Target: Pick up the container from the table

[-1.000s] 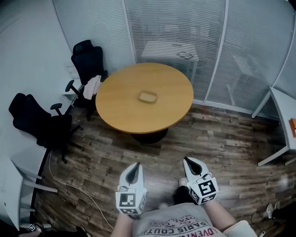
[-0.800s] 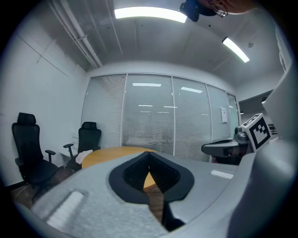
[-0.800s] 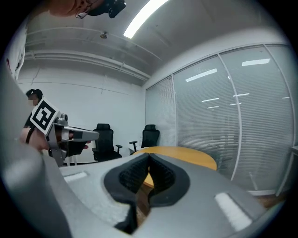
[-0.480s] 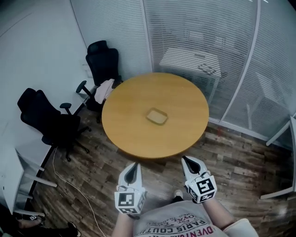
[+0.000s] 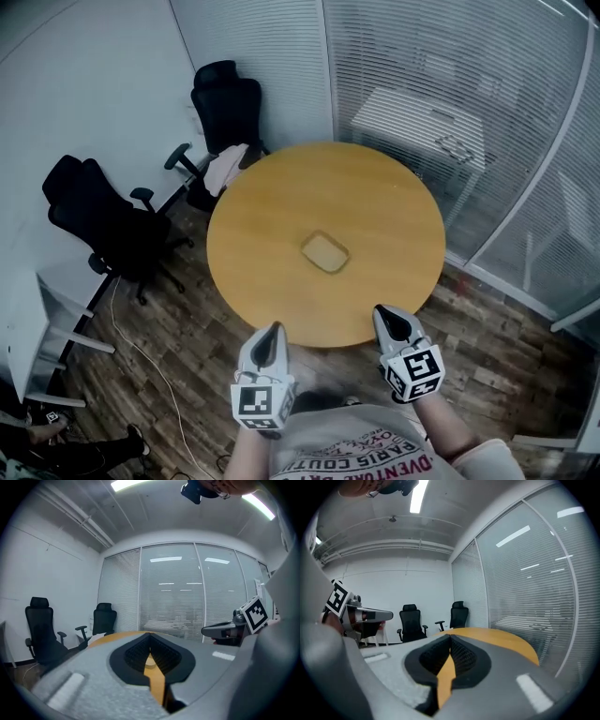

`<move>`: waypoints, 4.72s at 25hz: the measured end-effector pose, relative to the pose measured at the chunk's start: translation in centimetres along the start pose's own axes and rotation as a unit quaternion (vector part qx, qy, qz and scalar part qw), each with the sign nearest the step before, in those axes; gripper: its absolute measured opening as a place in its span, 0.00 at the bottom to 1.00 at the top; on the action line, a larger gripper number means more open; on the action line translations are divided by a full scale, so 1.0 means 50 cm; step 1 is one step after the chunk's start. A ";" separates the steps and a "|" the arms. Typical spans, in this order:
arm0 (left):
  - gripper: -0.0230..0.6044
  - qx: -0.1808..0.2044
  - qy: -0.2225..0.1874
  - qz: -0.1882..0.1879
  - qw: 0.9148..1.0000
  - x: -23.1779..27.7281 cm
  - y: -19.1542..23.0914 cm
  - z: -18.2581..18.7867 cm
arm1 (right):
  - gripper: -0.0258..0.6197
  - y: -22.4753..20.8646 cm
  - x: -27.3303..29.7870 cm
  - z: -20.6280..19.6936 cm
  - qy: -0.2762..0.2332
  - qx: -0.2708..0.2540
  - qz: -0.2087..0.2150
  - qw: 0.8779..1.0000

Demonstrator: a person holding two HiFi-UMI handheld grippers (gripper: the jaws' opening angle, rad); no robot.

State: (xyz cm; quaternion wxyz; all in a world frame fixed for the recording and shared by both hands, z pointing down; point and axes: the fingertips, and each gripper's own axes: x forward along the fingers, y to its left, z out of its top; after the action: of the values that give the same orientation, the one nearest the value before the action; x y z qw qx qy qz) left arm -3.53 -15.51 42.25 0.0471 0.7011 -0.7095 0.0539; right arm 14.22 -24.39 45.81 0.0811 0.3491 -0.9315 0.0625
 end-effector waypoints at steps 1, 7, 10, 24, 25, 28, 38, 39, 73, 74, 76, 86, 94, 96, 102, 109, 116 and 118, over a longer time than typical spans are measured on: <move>0.05 -0.005 0.003 0.003 1.000 0.019 0.014 -0.003 | 0.04 -0.004 0.022 -0.001 0.005 0.002 0.003 1.000; 0.05 -0.028 0.008 -0.022 0.999 0.172 0.110 -0.009 | 0.04 -0.026 0.178 0.009 0.028 -0.004 -0.007 1.000; 0.05 -0.030 0.006 -0.046 0.998 0.259 0.157 -0.002 | 0.04 -0.040 0.255 0.017 0.039 -0.004 -0.018 0.999; 0.05 -0.033 0.042 -0.078 0.996 0.523 0.267 -0.027 | 0.04 -0.131 0.529 -0.019 0.106 0.016 -0.006 0.994; 0.05 -0.034 0.041 -0.073 0.996 0.534 0.272 -0.027 | 0.04 -0.137 0.547 -0.026 0.114 0.014 0.001 0.993; 0.05 -0.043 0.039 -0.047 0.997 0.560 0.287 -0.028 | 0.04 -0.152 0.595 -0.055 0.147 0.004 0.033 0.989; 0.05 -0.059 0.076 0.008 0.995 0.623 0.275 -0.103 | 0.05 -0.233 0.702 -0.210 0.257 -0.005 0.110 0.960; 0.05 -0.059 0.081 0.012 0.995 0.629 0.273 -0.113 | 0.07 -0.242 0.715 -0.230 0.272 -0.004 0.112 0.956; 0.05 -0.098 0.166 0.072 0.979 0.630 0.327 -0.243 | 0.05 -0.266 0.828 -0.442 0.458 -0.015 0.103 0.883; 0.05 -0.097 0.164 0.071 0.979 0.628 0.327 -0.239 | 0.05 -0.269 0.827 -0.427 0.447 -0.011 0.098 0.889; 0.05 -0.095 0.161 0.068 0.980 0.624 0.327 -0.231 | 0.05 -0.273 0.826 -0.389 0.420 -0.007 0.085 0.903; 0.05 -0.071 0.132 0.040 0.988 0.597 0.326 -0.150 | 0.05 -0.271 0.779 -0.113 0.244 -0.004 0.026 0.969; 0.05 -0.034 0.064 0.001 0.997 0.567 0.301 -0.014 | 0.05 -0.243 0.653 0.110 0.071 0.030 -0.015 0.997; 0.05 -0.027 0.043 -0.008 0.999 0.554 0.291 0.023 | 0.05 -0.231 0.616 0.146 0.040 0.027 -0.028 0.998; 0.05 -0.010 0.001 -0.034 0.999 0.522 0.252 0.100 | 0.05 -0.209 0.516 0.199 -0.009 0.021 -0.058 0.998; 0.05 -0.001 -0.016 -0.057 0.998 0.495 0.220 0.119 | 0.05 -0.190 0.467 0.208 -0.026 0.000 -0.079 0.997; 0.05 -0.001 -0.023 -0.054 0.998 0.479 0.232 0.134 | 0.05 -0.177 0.461 0.205 -0.027 0.004 -0.076 0.997; 0.05 -0.001 -0.022 -0.054 0.998 0.476 0.233 0.133 | 0.05 -0.175 0.460 0.205 -0.029 0.007 -0.075 0.997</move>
State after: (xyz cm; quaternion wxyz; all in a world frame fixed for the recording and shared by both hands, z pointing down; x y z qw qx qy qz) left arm -15.42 -39.90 38.93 0.0345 0.7393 -0.6716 0.0351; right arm 1.81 -47.44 40.77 0.0563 0.4206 -0.9040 0.0523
